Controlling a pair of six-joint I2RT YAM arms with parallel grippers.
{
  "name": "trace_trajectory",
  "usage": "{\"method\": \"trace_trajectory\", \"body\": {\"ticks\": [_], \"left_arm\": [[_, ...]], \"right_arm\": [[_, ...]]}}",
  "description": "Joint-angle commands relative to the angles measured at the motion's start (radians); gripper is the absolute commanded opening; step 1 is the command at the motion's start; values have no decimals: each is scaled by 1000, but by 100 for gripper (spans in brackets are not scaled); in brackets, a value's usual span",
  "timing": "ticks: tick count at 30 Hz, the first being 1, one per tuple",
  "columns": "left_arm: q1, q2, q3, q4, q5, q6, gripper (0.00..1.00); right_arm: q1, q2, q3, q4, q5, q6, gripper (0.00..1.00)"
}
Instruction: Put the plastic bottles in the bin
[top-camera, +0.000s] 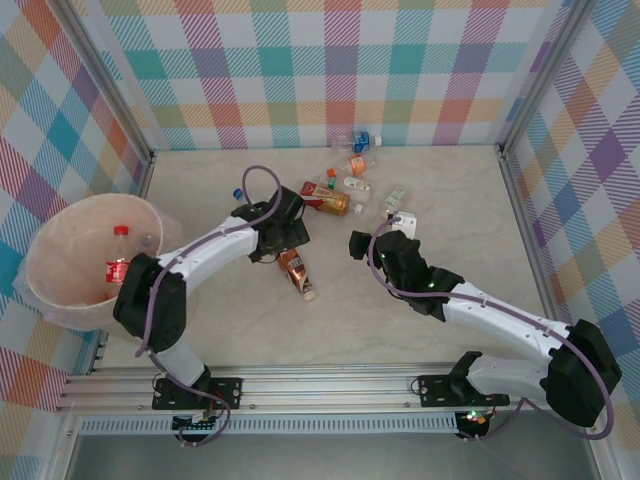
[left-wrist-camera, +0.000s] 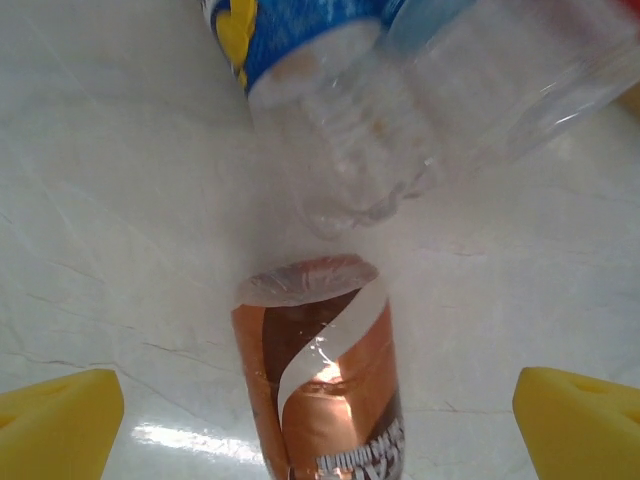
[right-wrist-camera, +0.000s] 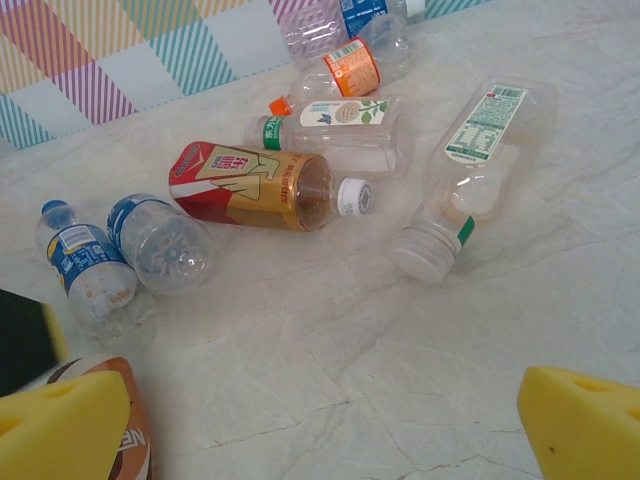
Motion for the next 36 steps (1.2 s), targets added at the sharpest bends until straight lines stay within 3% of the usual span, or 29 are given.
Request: {"method": "trace_trajectory", "body": {"ticks": [1,9,13,16,25,36], "left_arm": [[-11,47,-31,41,-10,-89,100],[-11,133,-129,266,82,-97,99],[-11,176,-125,291,80,-81,93],[-10,190,-123,300,84,-64,82],[-14,101,-137,294,85,-20,60],[-19,-67,-113,239,69,91,57]], "right_arm": [[-6,7,15,-5,0,20,100],[-6,10,18,-20,0,32,100],[-6,10,16,-27,-2,41,100],[-6,7,18,-35,-2,42,100],[-6,3,23,-25,1,19,100],[-6,-17,15,70,-58,20,100]]}}
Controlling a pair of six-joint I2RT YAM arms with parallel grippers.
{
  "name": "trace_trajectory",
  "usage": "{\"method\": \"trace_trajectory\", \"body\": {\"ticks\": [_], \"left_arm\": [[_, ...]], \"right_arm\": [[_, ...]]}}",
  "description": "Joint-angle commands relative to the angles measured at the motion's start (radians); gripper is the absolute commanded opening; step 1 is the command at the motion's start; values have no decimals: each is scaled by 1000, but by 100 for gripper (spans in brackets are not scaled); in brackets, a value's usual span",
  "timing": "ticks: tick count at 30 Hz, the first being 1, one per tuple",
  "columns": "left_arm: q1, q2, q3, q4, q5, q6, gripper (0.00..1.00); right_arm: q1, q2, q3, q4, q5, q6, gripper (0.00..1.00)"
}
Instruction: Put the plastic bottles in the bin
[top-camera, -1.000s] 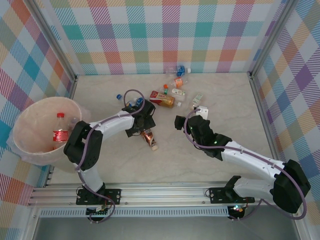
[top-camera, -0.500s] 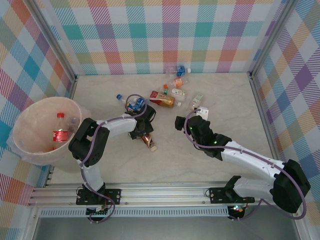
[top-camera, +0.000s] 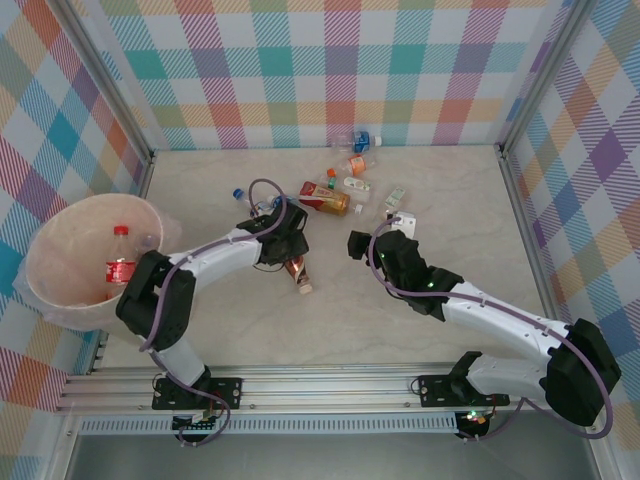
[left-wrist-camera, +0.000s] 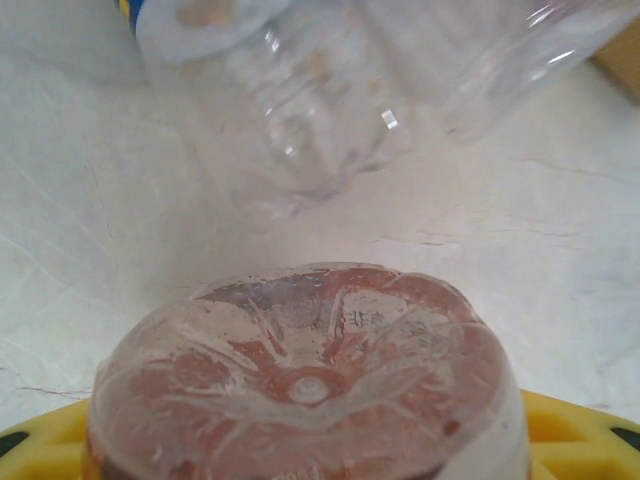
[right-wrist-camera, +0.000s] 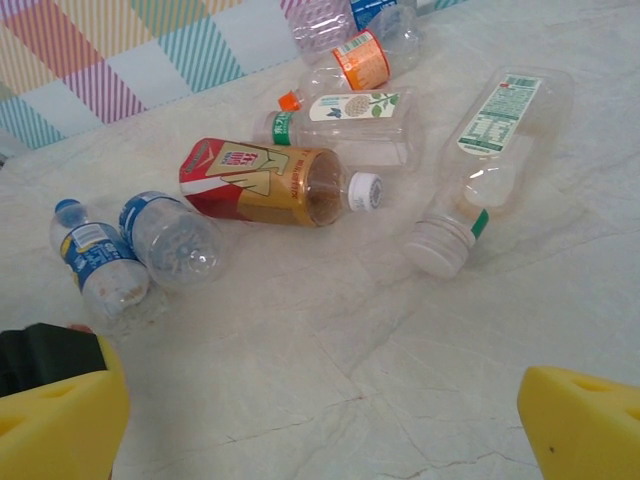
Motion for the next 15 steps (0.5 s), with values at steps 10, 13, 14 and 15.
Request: {"method": "trace_trajectory", "body": {"ticks": [10,13,14,15], "left_arm": [[-10,-251,94,-106,-114,152,57],[-8,-297,131,-146,-151,179,57],[-9,-314,141,-156,-163,193,57],[-9,-326,155,-165,-175,202,57]], "right_arm": [[-6,-8,11,109,-40,0,100],[-6,11,23,127,-44,-2,100],[-6,19,28,131,-47,-7,100],[-6,25,34,133,-51,-11,100]]}}
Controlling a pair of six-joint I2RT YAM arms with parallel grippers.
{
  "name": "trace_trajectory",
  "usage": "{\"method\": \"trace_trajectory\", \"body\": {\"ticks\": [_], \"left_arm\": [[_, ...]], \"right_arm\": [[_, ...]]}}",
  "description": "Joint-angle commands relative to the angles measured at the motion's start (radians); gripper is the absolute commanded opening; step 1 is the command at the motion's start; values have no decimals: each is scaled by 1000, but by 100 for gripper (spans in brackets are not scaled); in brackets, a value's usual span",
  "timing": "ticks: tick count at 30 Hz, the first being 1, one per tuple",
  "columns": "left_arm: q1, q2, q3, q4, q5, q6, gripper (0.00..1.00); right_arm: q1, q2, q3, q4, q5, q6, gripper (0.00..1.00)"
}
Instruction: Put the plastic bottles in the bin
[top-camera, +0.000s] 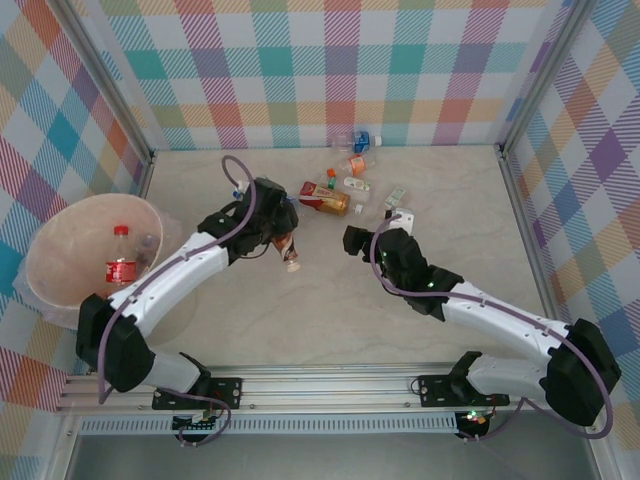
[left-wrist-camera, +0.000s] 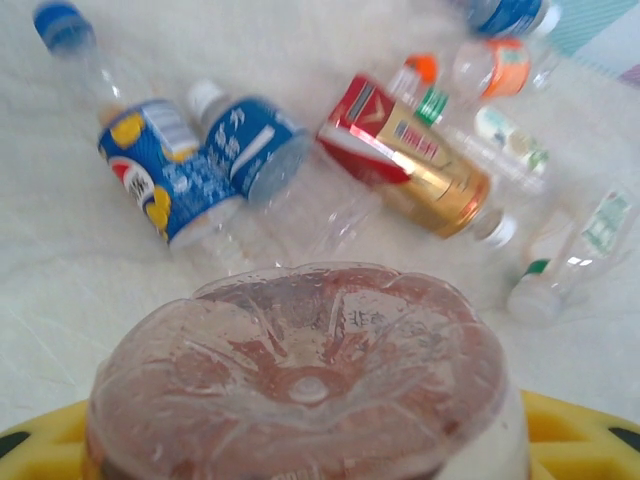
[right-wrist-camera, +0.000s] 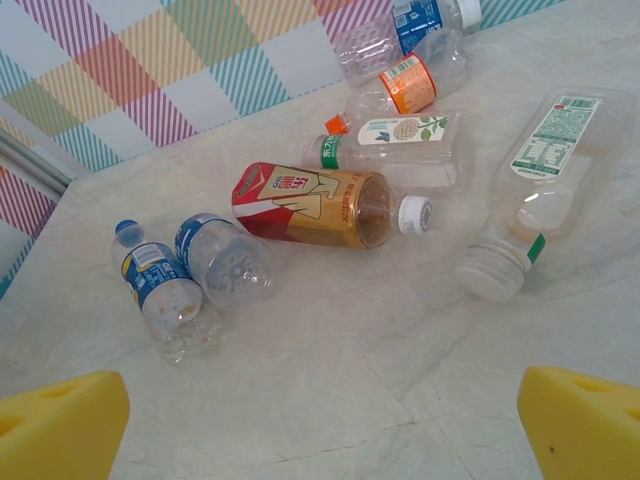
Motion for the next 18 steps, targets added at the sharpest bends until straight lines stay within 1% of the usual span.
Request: {"method": "trace_trajectory", "body": {"ticks": [1,6,10,13,18], "left_arm": [[-9,-63,62,-71,-81,67,57],[5,-143,138,-113,-157,117,57],[18,-175,222,-157,-215,186,57],[28,-201,271,-187,-298,244,57],[39,-297,254,-176,-480,295,57]], "right_arm": [[-6,22,39,44,-16,-18,100],[-6,23,55,36,-22,-36,100],[-6,3,49,29,-20,-31,100],[-6,-12,35,23,-16,-20,100],[-6,-24,27,23,-9,-9,100]]}}
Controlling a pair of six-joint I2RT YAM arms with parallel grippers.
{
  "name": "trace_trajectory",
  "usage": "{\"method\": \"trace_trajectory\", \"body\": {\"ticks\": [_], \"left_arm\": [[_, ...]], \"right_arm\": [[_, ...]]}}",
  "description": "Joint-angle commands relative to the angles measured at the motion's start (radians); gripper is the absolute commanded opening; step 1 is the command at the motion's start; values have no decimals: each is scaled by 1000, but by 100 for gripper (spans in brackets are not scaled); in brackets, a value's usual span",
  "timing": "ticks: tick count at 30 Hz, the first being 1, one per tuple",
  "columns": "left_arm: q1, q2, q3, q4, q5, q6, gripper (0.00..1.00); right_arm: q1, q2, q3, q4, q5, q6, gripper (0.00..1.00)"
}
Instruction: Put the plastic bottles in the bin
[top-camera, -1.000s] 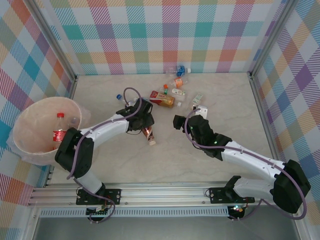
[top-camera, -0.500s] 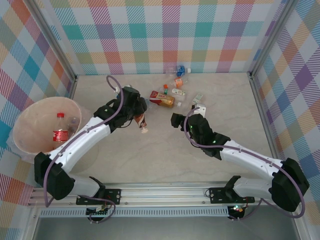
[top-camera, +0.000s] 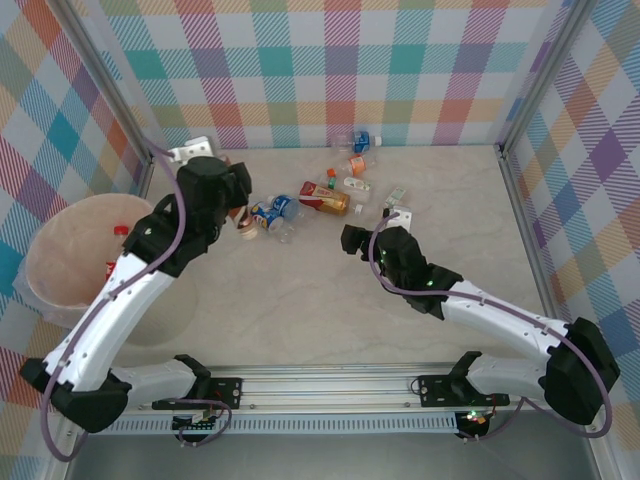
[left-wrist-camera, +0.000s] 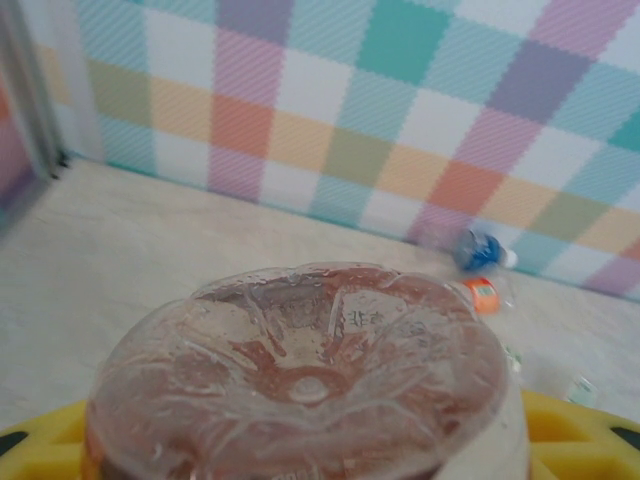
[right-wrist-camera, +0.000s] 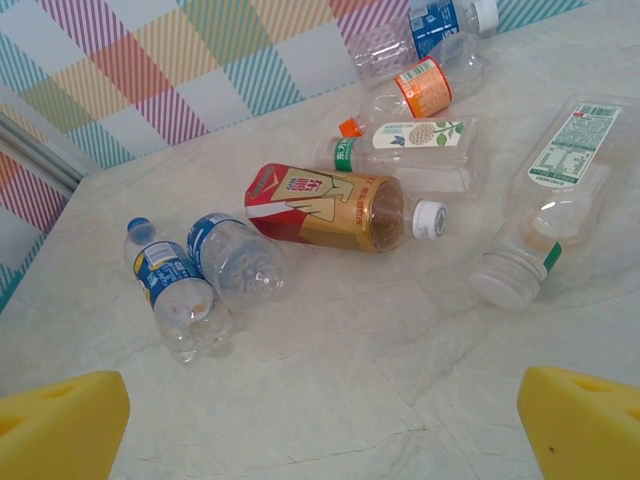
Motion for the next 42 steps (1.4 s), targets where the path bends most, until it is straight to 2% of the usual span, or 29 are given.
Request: {"method": "trace_trajectory", "body": {"ticks": [1,5,10,13,17,22,27,32,42], "left_arm": [[16,-74,4,-32,-190,77,57],[47,-143,-5,-49,-321,129,58],[123,-221,-34,-48,-360,163,59],[209,-234,-47,-78,-382,168,59],[360,-231,-58,-96,-345,177,59],[495,-224,-70,-117,-248,167,59],[586,-179,-72,-148,-284,186,59],[649,-159,-96,-108,-296,189,59],[844,-26,-143,47,-123,145,60]], "right_arm": [[-7,-22,15,19,8,9,100],[-6,-8,21,28,10,6,100],[-6,24,42,34,-7,8,100],[-6,39,50,31,-23,12,100],[-6,42,51,33,-29,14,100],[-6,42,50,32,-28,16,100],[-6,47,48,34,-29,17,100],[-6,58,56,40,-31,13,100],[-6,71,61,48,-39,3,100]]}}
